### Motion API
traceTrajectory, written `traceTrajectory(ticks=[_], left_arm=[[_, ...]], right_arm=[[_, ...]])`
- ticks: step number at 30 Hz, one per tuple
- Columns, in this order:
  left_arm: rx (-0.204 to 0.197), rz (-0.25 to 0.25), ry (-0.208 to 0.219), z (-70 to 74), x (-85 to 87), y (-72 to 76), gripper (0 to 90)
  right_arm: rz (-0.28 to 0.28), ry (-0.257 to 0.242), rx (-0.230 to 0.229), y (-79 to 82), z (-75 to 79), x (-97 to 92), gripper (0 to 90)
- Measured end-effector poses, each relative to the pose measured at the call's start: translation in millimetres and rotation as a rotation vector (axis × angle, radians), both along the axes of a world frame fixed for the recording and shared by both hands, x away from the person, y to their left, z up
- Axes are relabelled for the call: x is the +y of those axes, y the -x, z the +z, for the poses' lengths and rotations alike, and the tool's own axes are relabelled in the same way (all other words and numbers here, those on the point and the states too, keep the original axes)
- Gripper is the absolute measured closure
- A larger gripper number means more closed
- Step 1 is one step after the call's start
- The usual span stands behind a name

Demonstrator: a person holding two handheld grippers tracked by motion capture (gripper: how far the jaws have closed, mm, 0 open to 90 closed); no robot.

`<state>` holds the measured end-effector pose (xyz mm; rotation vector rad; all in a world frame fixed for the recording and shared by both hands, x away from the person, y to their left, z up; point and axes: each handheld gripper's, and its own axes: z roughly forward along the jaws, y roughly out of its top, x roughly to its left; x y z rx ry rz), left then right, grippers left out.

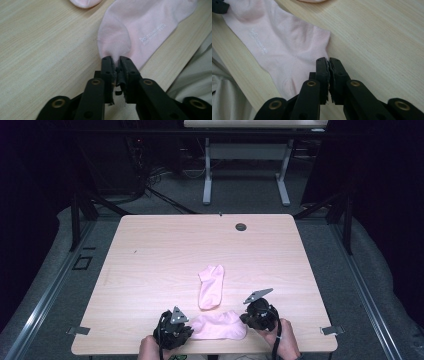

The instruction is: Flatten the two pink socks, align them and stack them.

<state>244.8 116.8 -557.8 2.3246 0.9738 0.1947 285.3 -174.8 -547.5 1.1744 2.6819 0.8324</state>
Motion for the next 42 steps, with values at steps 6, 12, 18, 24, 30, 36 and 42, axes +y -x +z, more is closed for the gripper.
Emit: traceTrajectory(ticks=[6, 12, 18, 24, 30, 36, 42], left_arm=[[-0.042, 0.068, -0.002, 8.8, 4.4, -4.2, 38.9], [-0.070, 0.087, 0.002, 24.7, 1.0, -27.4, 29.9], [-0.037, 0.075, 0.000, 23.4, -13.3, -54.8, 30.4], [-0.035, 0.052, -0.014, 22.4, -23.7, -64.4, 34.6], [-0.012, 0.020, -0.029, 17.7, -36.7, -74.1, 38.1], [0.012, -0.003, -0.059, 12.5, -46.4, -86.3, 43.3], [0.024, -0.023, -0.107, 7.7, -51.3, -92.4, 50.5]], right_arm=[[0.013, -0.073, -0.016, -2.8, 3.4, -7.4, 57.6], [0.011, -0.125, -0.070, -20.0, 18.4, -17.4, 33.5], [0.009, -0.100, -0.093, -50.1, 27.2, -13.0, 32.3], [0.022, -0.079, -0.082, -74.6, 29.6, -2.1, 29.1], [0.031, -0.064, -0.079, -107.7, 27.8, 13.1, 28.6], [0.032, -0.081, -0.073, -146.0, 24.3, 30.6, 32.8], [0.027, -0.065, -0.066, -175.0, 17.6, 52.0, 44.2]])
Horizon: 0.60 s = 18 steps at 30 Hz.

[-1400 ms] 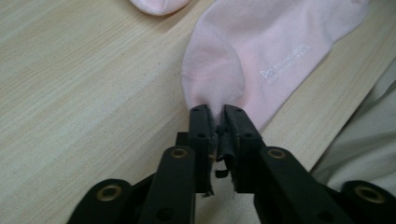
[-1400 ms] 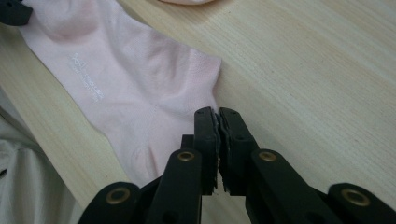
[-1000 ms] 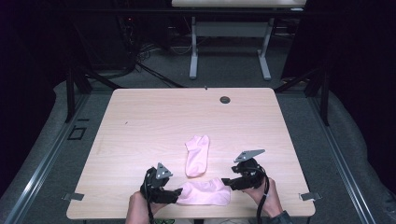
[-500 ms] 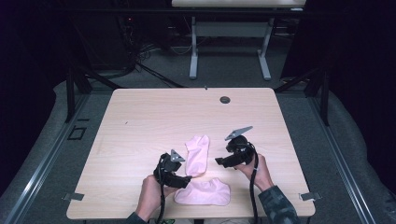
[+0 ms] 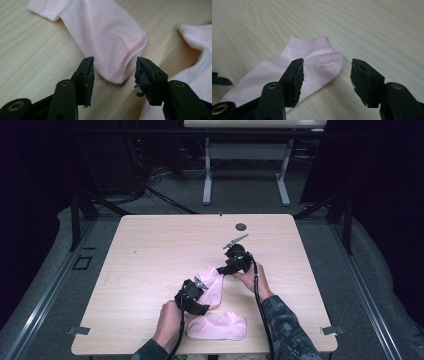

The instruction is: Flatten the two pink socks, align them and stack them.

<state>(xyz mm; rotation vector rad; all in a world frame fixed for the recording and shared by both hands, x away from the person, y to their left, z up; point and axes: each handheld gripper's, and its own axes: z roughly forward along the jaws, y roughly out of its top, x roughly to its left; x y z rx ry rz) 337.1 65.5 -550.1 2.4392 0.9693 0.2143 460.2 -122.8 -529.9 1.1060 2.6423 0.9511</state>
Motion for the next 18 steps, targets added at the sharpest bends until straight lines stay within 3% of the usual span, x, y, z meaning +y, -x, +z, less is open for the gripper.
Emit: traceTrajectory(ticks=[6, 8, 11, 18], left_arm=[[0.026, -0.021, -0.029, -5.8, -0.4, -0.4, 59.4], [0.020, -0.028, -0.037, -6.2, 1.2, 0.2, 61.1], [0.014, -0.030, -0.041, -6.2, 1.7, 0.2, 65.6], [-0.006, -0.029, -0.051, -6.6, 0.2, 0.2, 77.0]], right_arm=[[-0.005, 0.053, 0.013, -13.2, -11.3, 17.4, 54.2], [0.004, 0.105, 0.033, -16.8, -19.4, 21.6, 59.6], [-0.011, 0.090, 0.039, -17.5, -24.2, 23.5, 65.8], [0.005, 0.108, 0.048, -17.8, -27.6, 25.8, 77.5]])
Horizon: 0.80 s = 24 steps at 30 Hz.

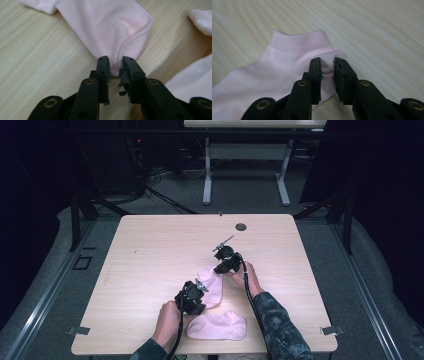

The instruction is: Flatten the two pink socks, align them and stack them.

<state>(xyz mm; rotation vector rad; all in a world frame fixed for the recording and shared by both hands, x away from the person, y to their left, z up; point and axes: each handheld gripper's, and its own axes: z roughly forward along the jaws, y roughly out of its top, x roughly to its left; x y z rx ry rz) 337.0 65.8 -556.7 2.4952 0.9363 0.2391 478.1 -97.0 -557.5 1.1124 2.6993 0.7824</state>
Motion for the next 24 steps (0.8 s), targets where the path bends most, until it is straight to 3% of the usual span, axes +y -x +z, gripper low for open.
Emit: traceTrajectory(ticks=[4, 8, 9, 13, 17, 18, 21, 24], left_arm=[[-0.010, -0.018, 0.004, -0.5, -0.9, -0.9, 85.5], [-0.008, -0.025, 0.024, -0.7, 2.1, -1.8, 87.2], [-0.011, -0.021, 0.040, -0.7, 3.6, -1.8, 87.2], [-0.036, -0.009, 0.056, 4.2, 10.4, -2.7, 87.8], [-0.059, 0.002, 0.055, 11.4, 16.7, -5.7, 88.0], [-0.069, 0.007, 0.052, 14.9, 19.6, -7.7, 88.0], [-0.083, 0.011, 0.038, 18.2, 22.5, -10.7, 88.0], [-0.083, 0.001, 0.021, 20.8, 25.9, -20.2, 88.0]], right_arm=[[-0.016, -0.033, 0.006, 0.2, -1.5, -0.8, 84.9], [-0.011, -0.028, 0.008, 1.0, 1.7, -3.4, 85.8], [-0.022, -0.047, 0.008, 2.5, 2.9, -4.0, 85.9], [-0.017, -0.056, -0.018, 10.1, 14.0, -9.6, 86.1], [-0.023, -0.043, -0.030, 26.0, 23.4, -19.1, 86.1], [-0.049, -0.073, -0.041, 30.8, 24.6, -21.1, 86.1], [-0.064, -0.084, -0.051, 40.5, 28.7, -26.8, 86.1], [-0.082, -0.096, -0.078, 63.3, 36.0, -39.1, 86.2]])
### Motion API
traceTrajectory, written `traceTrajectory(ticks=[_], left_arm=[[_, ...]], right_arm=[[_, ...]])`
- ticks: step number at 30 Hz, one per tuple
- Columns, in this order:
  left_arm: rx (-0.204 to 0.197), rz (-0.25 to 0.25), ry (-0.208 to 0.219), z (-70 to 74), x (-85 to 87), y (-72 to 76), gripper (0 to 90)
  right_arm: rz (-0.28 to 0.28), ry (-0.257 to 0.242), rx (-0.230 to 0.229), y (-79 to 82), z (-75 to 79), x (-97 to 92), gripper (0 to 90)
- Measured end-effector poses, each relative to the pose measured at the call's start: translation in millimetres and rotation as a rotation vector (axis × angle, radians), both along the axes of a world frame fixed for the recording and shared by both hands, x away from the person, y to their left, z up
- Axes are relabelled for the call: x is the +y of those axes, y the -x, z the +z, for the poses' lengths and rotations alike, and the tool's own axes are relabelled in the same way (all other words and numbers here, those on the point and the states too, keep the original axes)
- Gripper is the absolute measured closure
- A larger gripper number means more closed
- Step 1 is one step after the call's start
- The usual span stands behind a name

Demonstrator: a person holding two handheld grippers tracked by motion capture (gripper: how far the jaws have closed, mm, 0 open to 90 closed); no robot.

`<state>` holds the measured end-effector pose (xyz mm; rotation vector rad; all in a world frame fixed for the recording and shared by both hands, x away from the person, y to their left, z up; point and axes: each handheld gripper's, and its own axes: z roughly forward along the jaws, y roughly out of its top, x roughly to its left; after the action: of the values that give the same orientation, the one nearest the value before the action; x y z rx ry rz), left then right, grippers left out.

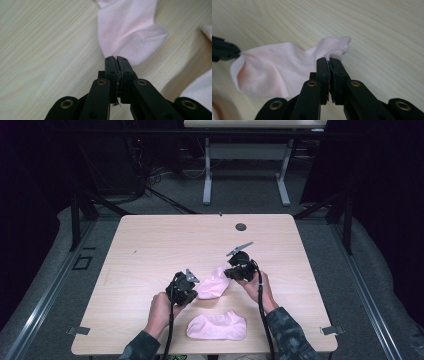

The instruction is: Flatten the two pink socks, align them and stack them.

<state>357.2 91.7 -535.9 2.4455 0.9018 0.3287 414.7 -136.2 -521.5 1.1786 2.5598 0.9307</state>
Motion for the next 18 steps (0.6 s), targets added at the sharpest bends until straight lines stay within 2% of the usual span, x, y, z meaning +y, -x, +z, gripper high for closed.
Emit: traceTrajectory(ticks=[3, 4, 6, 7, 8, 9, 13, 17, 18], left_arm=[[0.004, -0.008, -0.021, -2.0, -0.4, -7.5, 88.0], [0.004, -0.008, -0.021, -2.0, -0.4, -7.5, 88.0], [-0.002, -0.016, -0.055, -3.3, -2.0, -13.7, 88.0], [-0.002, -0.016, -0.055, -3.3, -2.0, -13.7, 87.9], [-0.011, -0.015, -0.074, -3.7, -3.5, -17.4, 87.9], [-0.011, -0.015, -0.074, -3.7, -3.5, -17.4, 87.8], [-0.027, -0.012, -0.107, -4.5, -4.6, -23.5, 87.5], [-0.010, -0.004, -0.124, -8.5, -1.1, -27.3, 85.3], [-0.006, 0.008, -0.123, -8.4, 1.1, -27.5, 83.7]], right_arm=[[-0.018, -0.025, -0.013, 19.1, 1.1, -9.2, 86.3], [-0.018, -0.025, -0.013, 19.1, 1.1, -9.2, 86.3], [-0.039, -0.047, -0.010, 35.7, -4.6, -14.7, 86.3], [-0.039, -0.047, -0.010, 35.7, -4.6, -14.7, 86.3], [-0.039, -0.043, 0.002, 44.1, -9.8, -15.6, 86.3], [-0.042, -0.043, 0.016, 48.6, -12.3, -15.1, 86.3], [-0.031, -0.039, 0.034, 61.1, -22.0, -10.0, 86.1], [-0.002, -0.035, 0.065, 74.8, -30.3, -5.0, 83.1], [0.005, -0.052, 0.073, 77.8, -30.7, -4.4, 80.4]])
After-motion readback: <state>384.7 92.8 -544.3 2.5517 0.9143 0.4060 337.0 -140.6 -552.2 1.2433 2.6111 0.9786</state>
